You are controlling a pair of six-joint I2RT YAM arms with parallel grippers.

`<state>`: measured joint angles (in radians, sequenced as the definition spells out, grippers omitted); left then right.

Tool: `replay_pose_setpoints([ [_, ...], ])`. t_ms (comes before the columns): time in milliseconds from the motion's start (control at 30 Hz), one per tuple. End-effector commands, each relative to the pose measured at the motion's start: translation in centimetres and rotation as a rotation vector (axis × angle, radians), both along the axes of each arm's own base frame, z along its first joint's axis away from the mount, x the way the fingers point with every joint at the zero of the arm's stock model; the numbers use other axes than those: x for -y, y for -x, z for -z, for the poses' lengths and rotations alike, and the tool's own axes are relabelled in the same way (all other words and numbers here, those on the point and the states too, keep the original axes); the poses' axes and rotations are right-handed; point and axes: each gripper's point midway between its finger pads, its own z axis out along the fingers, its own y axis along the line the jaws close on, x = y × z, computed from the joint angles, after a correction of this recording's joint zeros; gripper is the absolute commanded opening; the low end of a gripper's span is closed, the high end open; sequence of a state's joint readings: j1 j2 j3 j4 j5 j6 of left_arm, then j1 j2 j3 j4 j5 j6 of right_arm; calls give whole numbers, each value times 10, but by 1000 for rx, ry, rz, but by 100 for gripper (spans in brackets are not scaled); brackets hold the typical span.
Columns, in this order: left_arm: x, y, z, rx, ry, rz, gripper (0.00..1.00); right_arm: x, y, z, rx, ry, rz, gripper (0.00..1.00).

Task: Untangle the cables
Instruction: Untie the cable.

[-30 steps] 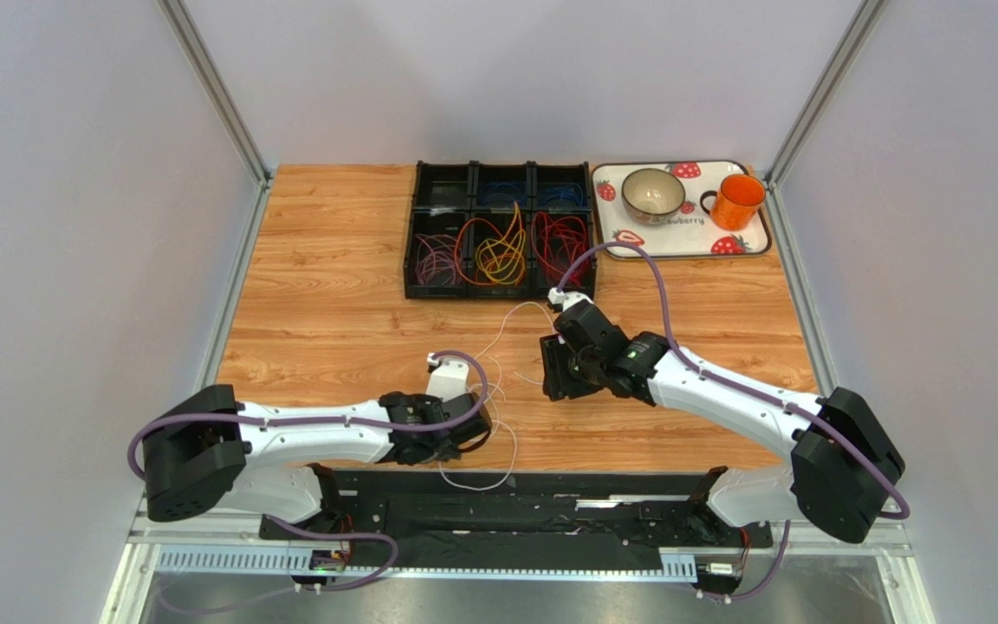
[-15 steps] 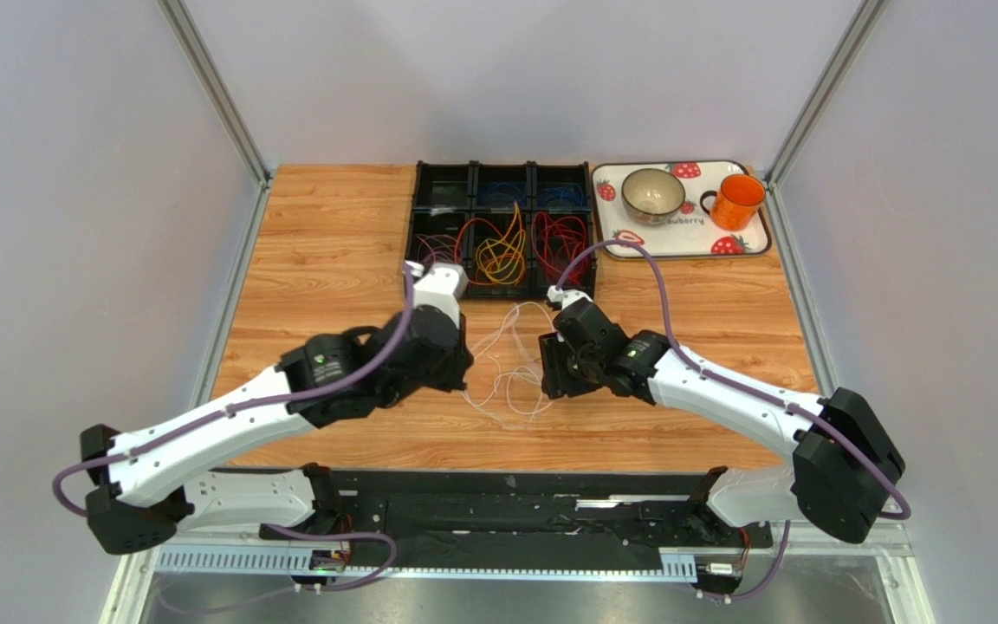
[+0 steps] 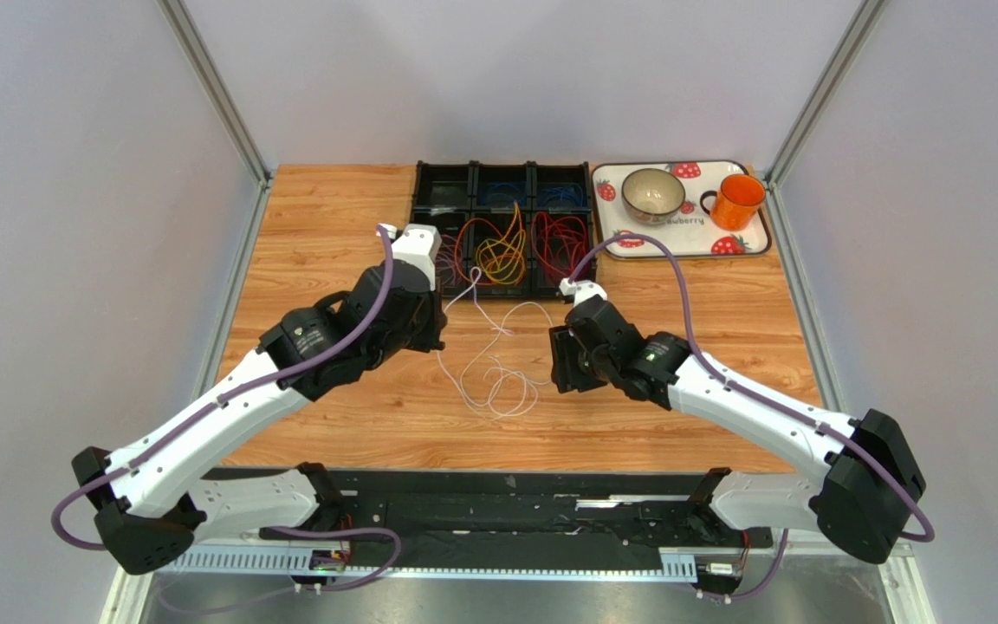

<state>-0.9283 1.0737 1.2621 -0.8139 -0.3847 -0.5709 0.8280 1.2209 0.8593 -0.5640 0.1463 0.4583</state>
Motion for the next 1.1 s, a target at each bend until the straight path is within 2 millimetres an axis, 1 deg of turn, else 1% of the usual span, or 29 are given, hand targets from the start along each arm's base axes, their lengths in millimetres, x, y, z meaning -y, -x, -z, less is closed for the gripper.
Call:
replay_pose_setpoints([
  [0, -7, -5, 2, -13, 41, 7, 0, -18, 3, -8, 21, -82, -81, 46],
  [33, -10, -7, -1, -6, 47, -2, 0, -26, 8, -11, 9, -121, -114, 47],
  [67, -11, -8, -9, 10, 53, -1, 0, -34, 11, -12, 5, -161, -147, 47],
  [133, -17, -12, -14, 14, 47, -23, 0, -44, 17, -16, -11, -208, -196, 47],
  [167, -19, -14, -20, 22, 52, -27, 0, -49, 18, -18, -11, -225, -203, 47],
  [300, -21, -19, -34, 44, 79, -18, 0, -64, 22, -19, -63, -292, -208, 47],
  [367, -22, -20, -34, 43, 80, -21, 0, -74, 27, -13, -109, -317, -217, 47],
  [433, -21, -20, -28, 26, 78, -22, 0, -79, 28, -6, -149, -327, -195, 47],
  [500, -19, -19, -22, 9, 84, -20, 0, -83, 28, 5, -175, -319, -187, 47],
  [567, -19, -17, -17, -1, 89, -20, 0, -85, 26, 9, -176, -305, -185, 47],
  [600, -20, -15, -17, 1, 94, -20, 0, -86, 24, 16, -185, -288, -179, 48],
  [633, -22, -15, -17, 4, 94, -24, 0, -88, 22, 14, -179, -288, -183, 48],
  [733, -24, -13, -16, 0, 93, -25, 0, -91, 21, 23, -211, -273, -174, 48],
  [767, -24, -13, -16, 0, 93, -25, 0, -94, 20, 23, -216, -275, -169, 48],
  [833, -24, -12, -15, -2, 94, -25, 0, -95, 18, 30, -228, -256, -157, 47],
  [967, -25, -11, -12, -5, 96, -25, 0, -95, 12, 37, -228, -237, -133, 47],
  [1067, -25, -10, -11, -6, 92, -23, 0, -97, 8, 36, -223, -236, -118, 47],
])
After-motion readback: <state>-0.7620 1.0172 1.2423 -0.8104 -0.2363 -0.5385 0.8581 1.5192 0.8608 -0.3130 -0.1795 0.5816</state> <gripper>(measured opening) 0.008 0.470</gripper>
